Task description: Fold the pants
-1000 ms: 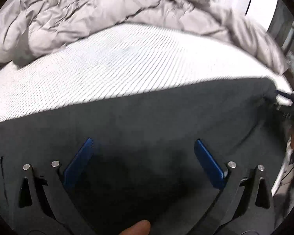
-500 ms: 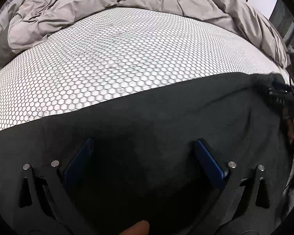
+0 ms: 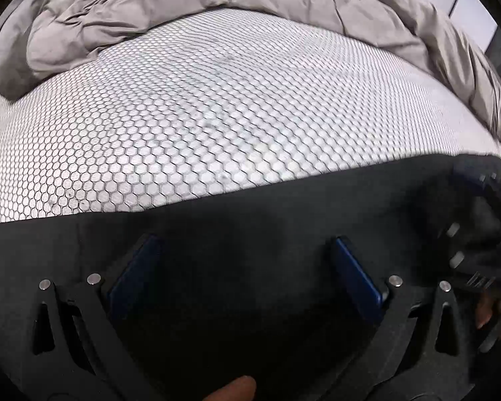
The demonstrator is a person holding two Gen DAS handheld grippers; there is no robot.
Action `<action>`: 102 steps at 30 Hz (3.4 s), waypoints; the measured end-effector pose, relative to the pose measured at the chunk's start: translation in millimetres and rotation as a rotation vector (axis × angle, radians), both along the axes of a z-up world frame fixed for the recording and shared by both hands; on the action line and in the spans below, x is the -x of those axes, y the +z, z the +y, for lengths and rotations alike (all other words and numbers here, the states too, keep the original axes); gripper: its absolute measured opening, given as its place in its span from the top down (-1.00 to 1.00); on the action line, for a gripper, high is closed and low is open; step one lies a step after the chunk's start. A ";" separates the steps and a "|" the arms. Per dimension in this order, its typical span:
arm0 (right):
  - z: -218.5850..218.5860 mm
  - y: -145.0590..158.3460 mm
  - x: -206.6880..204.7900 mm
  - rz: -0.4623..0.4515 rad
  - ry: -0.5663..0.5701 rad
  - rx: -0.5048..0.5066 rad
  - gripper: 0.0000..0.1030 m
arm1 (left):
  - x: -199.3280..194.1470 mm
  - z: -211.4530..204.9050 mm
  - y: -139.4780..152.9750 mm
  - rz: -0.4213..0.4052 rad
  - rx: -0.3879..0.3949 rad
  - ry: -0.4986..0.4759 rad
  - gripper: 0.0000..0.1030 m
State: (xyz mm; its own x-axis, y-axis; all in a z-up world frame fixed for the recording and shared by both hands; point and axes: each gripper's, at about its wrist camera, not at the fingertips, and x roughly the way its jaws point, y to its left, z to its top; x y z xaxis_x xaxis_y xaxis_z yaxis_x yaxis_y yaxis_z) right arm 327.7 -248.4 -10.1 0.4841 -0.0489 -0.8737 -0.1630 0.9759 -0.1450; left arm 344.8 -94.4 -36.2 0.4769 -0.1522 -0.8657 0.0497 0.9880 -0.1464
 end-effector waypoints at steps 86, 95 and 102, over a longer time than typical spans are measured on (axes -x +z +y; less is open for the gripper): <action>-108.6 59.1 149.2 -0.152 0.080 -0.104 0.01 | 142.9 -138.7 27.3 -0.099 0.047 -0.523 -0.98; -149.2 42.3 170.9 -0.081 0.019 0.141 -0.24 | 162.5 -101.4 9.9 -0.085 -0.003 -0.518 -0.99; -208.2 63.1 192.8 -0.137 -0.135 0.109 -0.16 | 156.6 -70.7 9.4 -0.085 -0.013 -0.470 -0.99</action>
